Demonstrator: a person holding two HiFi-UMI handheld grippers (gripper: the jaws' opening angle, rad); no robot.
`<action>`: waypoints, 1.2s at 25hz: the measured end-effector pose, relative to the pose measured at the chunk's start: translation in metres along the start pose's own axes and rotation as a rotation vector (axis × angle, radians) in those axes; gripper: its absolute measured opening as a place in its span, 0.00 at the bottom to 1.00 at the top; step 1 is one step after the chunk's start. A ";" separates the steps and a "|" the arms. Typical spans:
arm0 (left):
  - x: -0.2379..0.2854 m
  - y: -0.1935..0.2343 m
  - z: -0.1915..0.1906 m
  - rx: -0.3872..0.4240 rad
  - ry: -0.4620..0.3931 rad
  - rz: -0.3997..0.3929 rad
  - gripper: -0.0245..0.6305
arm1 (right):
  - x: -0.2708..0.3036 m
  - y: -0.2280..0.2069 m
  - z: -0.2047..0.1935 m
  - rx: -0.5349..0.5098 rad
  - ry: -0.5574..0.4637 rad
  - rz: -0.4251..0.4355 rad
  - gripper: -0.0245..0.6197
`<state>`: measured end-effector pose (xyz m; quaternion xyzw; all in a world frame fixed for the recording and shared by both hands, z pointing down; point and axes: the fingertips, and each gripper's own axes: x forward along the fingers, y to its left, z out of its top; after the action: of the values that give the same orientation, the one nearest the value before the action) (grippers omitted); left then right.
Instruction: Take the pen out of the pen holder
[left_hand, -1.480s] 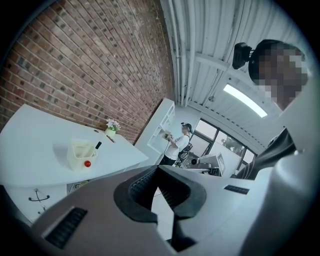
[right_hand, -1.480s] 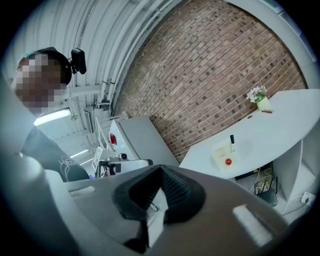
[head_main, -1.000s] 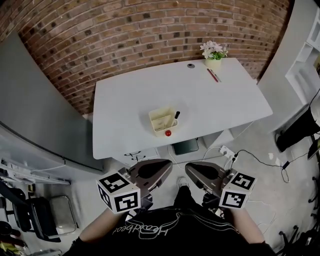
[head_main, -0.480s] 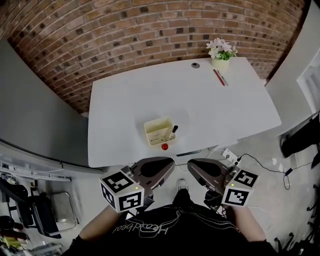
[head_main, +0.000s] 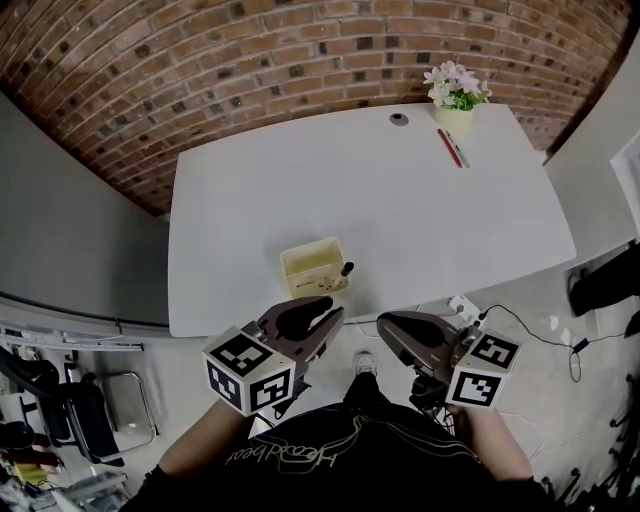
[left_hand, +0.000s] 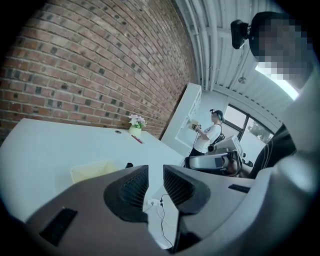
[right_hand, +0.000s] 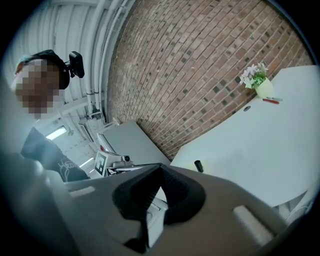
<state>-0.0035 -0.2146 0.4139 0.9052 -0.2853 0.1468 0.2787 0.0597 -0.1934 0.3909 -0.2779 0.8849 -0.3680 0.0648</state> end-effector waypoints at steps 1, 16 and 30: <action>0.003 0.004 -0.001 0.006 0.007 0.008 0.15 | 0.000 -0.003 0.000 0.005 0.002 0.001 0.04; 0.050 0.053 -0.022 0.140 0.166 0.172 0.23 | 0.000 -0.041 0.007 0.061 0.030 0.009 0.04; 0.081 0.071 -0.032 0.134 0.207 0.207 0.23 | 0.004 -0.064 0.015 0.082 0.068 0.023 0.04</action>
<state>0.0144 -0.2794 0.5040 0.8675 -0.3364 0.2860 0.2291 0.0896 -0.2413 0.4246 -0.2523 0.8740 -0.4123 0.0503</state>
